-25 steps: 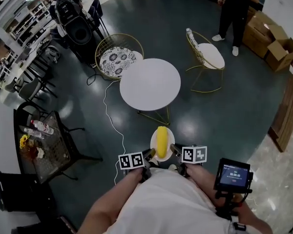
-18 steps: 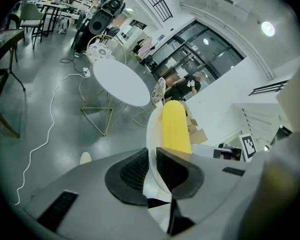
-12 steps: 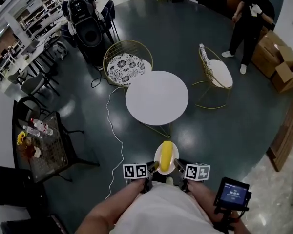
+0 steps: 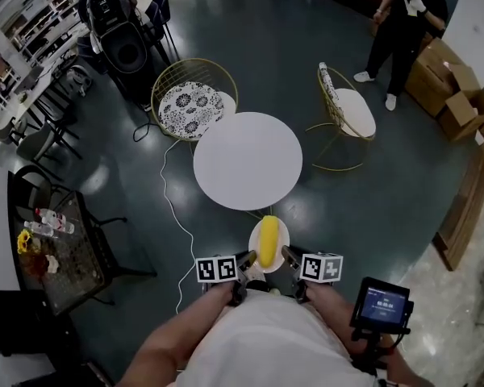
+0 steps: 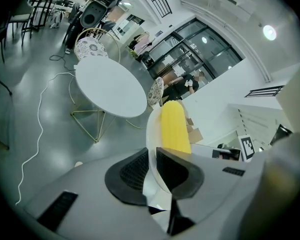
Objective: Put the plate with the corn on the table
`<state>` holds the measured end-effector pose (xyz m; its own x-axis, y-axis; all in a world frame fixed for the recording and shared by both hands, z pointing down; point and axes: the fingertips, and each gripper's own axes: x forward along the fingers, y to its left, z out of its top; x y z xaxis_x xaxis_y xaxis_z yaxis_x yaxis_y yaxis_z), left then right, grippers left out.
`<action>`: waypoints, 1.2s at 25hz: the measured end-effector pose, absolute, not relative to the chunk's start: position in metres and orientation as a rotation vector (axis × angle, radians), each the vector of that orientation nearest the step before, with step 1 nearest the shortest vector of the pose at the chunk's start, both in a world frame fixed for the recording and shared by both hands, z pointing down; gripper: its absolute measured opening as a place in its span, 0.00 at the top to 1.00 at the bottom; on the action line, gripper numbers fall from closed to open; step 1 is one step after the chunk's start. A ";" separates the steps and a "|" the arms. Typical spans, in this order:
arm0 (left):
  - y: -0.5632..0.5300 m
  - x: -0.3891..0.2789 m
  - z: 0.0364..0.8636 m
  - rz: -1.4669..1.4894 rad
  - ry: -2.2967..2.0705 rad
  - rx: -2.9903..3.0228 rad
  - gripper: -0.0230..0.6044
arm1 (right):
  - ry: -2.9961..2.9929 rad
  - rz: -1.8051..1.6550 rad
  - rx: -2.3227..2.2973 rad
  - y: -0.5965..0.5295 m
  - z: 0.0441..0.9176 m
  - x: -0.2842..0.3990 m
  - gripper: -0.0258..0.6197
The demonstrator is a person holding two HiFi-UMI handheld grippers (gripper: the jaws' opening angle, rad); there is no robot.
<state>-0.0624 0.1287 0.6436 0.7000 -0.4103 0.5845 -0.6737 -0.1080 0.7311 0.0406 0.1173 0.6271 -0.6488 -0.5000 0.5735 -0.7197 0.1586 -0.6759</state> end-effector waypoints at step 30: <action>0.033 -0.124 0.632 0.169 -0.886 1.725 0.88 | -2.202 1.443 1.179 0.017 0.615 -0.021 0.87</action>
